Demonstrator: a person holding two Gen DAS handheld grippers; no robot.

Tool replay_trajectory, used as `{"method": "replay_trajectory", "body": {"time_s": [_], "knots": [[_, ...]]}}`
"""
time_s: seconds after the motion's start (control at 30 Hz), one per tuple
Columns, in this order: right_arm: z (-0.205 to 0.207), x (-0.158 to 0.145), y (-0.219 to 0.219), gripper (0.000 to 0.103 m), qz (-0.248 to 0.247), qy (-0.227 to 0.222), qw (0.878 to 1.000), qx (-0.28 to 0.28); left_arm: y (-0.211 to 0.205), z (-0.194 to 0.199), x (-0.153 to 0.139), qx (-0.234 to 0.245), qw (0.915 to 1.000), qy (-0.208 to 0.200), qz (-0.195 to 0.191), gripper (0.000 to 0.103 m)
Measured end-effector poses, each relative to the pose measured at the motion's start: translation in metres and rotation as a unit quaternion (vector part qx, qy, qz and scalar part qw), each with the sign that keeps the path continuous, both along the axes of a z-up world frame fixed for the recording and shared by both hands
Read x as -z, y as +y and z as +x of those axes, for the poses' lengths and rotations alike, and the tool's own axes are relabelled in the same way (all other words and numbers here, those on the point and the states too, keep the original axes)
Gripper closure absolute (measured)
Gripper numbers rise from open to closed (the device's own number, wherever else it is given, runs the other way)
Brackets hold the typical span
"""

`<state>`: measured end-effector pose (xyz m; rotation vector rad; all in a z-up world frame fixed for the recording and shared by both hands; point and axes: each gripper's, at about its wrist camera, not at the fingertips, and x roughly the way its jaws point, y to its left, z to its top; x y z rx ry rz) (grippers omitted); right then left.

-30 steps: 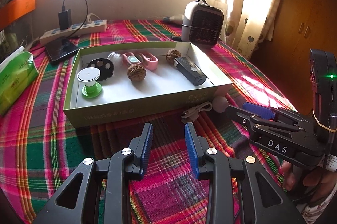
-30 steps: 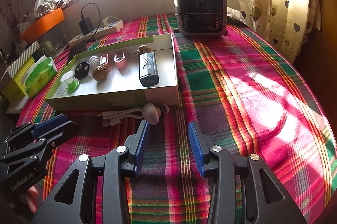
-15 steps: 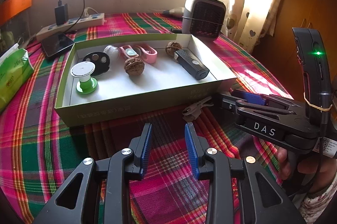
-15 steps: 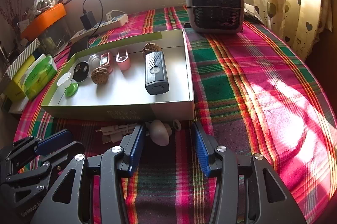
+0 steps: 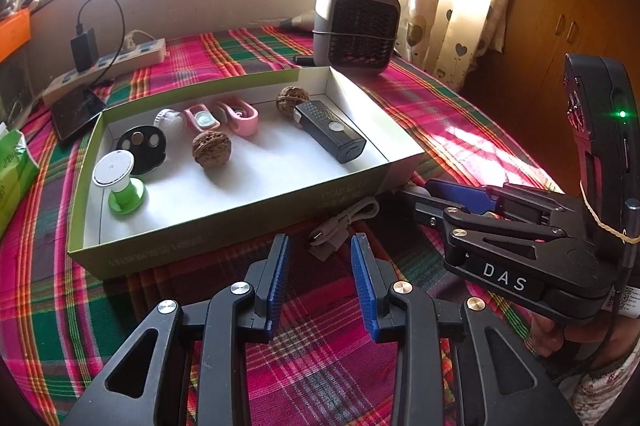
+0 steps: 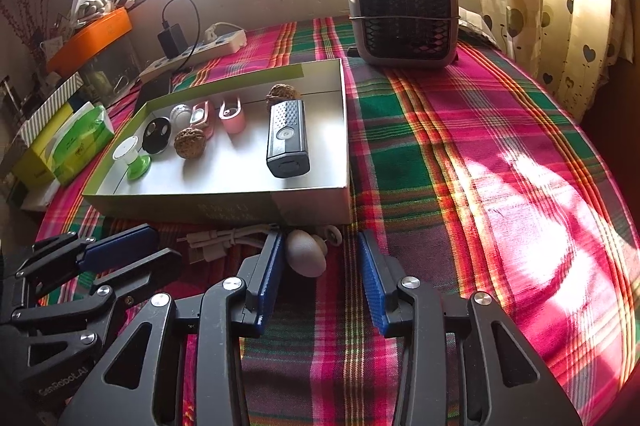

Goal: Organize objects
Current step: 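Close the right gripper on the white round knob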

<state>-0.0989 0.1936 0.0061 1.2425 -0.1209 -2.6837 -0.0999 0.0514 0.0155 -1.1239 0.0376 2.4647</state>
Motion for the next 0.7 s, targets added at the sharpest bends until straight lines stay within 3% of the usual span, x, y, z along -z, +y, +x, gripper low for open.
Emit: {"method": "replay_trajectory", "body": {"time_s": [0.17, 0.7], "knots": [[0.003, 0.0, 0.004, 0.079, 0.0, -0.001, 1.0, -0.006, 0.005, -0.006, 0.005, 0.002, 0.9999, -0.009, -0.007, 0.073], [0.016, 0.0, 0.023, 0.079, 0.002, 0.001, 1.0, 0.013, 0.03, 0.002, 0.003, 0.056, 0.9984, -0.009, -0.004, 0.073]]}}
